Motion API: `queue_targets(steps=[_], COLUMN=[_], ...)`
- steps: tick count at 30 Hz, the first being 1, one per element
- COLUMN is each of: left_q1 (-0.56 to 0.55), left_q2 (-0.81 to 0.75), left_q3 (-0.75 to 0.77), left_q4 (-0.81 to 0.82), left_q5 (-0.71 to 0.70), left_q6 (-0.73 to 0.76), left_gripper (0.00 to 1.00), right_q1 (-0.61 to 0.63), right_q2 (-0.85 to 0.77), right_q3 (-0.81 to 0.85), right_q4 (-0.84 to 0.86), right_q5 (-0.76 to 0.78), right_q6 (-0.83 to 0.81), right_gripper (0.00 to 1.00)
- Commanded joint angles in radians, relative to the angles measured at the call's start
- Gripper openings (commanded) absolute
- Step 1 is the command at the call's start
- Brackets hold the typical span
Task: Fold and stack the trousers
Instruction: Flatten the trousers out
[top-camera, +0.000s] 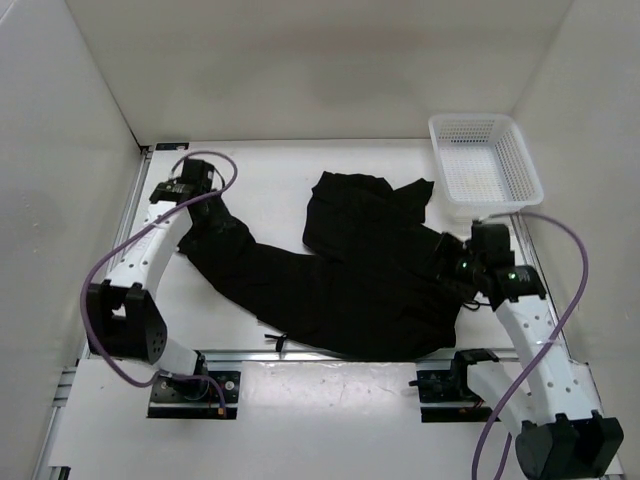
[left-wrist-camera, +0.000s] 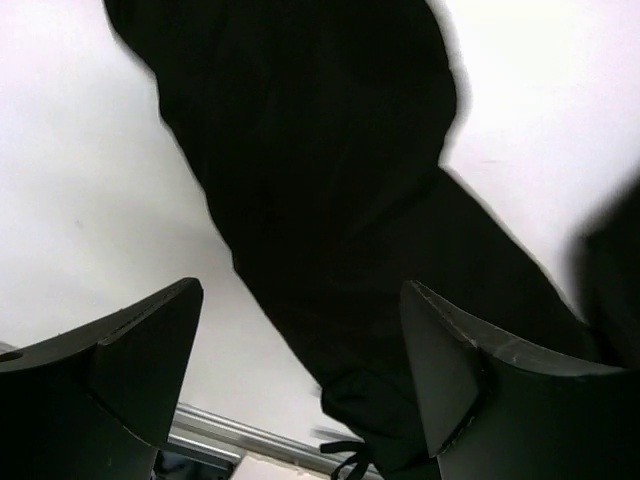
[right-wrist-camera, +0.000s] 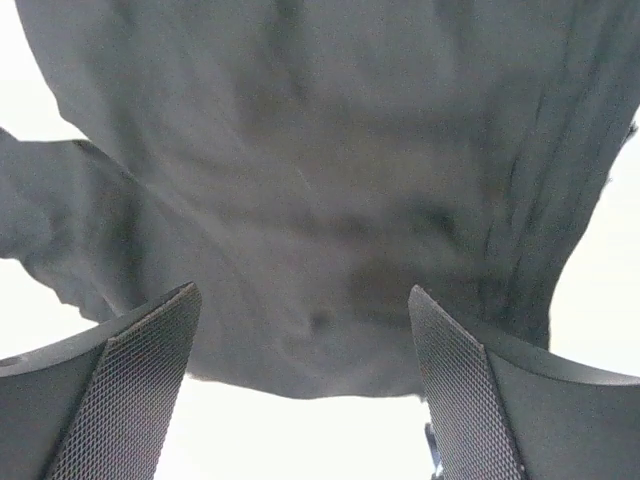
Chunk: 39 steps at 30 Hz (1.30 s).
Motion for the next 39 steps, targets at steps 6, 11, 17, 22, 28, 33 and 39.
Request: queue_targets(steps=[6,11,17,22,28,33,39], left_q1=[0.113,0.126,0.171,0.208,0.217,0.26,0.398], left_q2=[0.099,0.337,0.325,0.307,0.317,0.236,0.216], left_q3=[-0.249,-0.159,-0.042,0.217,0.377,0.318,0.171], left_q4=[0.168,0.193,0.146,0.023,-0.1,-0.08,-0.002], left_q5=[0.134,0.185,0.14,0.058,-0.022,-0.046,0.038], left_q6=[-0.156,-0.19,-0.178,-0.123,-0.086,-0.063,-0.063], left_gripper=[0.94,0.62,0.1,0.1,0.52,1.0,0.53], right_q1=[0.0,0.0,0.009,0.02,0.02,-0.004,-0.199], right_q2=[-0.121,0.046,0.302,0.607,0.803,0.593,0.318], right_q3=[-0.269,-0.349,-0.281,0.012,0.393,0.337,-0.005], right_q4=[-0.053,0.134,0.357,0.351,0.248,0.237,0.258], right_q5=[-0.105,-0.159,-0.105,0.016,0.1,0.113,-0.099], right_q6=[0.249,0.26,0.251,0.168,0.064,0.04,0.05], right_gripper=[0.92,0.89,0.46,0.0,0.27,0.99,0.82])
